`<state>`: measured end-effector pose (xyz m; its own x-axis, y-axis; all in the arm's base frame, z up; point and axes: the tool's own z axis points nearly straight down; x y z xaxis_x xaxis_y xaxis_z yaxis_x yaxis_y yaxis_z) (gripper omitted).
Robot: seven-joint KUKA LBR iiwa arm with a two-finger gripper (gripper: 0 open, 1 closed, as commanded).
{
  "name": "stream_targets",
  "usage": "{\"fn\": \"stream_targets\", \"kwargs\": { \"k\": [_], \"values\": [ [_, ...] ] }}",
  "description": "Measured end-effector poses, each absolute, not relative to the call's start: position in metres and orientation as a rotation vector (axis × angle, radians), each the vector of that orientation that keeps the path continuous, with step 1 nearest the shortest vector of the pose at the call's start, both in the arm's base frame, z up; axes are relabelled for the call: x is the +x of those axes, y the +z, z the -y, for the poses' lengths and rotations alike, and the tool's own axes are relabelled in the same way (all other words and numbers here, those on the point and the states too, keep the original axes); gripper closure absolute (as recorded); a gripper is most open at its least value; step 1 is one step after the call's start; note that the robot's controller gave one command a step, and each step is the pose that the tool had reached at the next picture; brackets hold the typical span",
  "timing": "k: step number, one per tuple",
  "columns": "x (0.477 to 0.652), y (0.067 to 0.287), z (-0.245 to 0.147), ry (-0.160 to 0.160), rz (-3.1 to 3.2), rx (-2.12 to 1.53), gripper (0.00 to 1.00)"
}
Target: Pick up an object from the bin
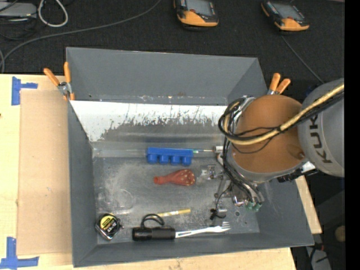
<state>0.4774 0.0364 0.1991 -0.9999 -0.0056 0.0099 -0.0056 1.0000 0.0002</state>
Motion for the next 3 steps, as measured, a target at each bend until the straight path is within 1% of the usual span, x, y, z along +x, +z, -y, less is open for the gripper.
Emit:
{"fn": "stream_targets", "kwargs": {
  "k": [1,2,3],
  "values": [
    [0.479,0.202,-0.036,-0.001,3.140,0.006,0.00],
    [0.474,0.113,-0.091,-0.002,3.138,0.137,0.00],
    [0.474,0.109,-0.115,0.001,3.142,0.156,0.00]
  ]
}}
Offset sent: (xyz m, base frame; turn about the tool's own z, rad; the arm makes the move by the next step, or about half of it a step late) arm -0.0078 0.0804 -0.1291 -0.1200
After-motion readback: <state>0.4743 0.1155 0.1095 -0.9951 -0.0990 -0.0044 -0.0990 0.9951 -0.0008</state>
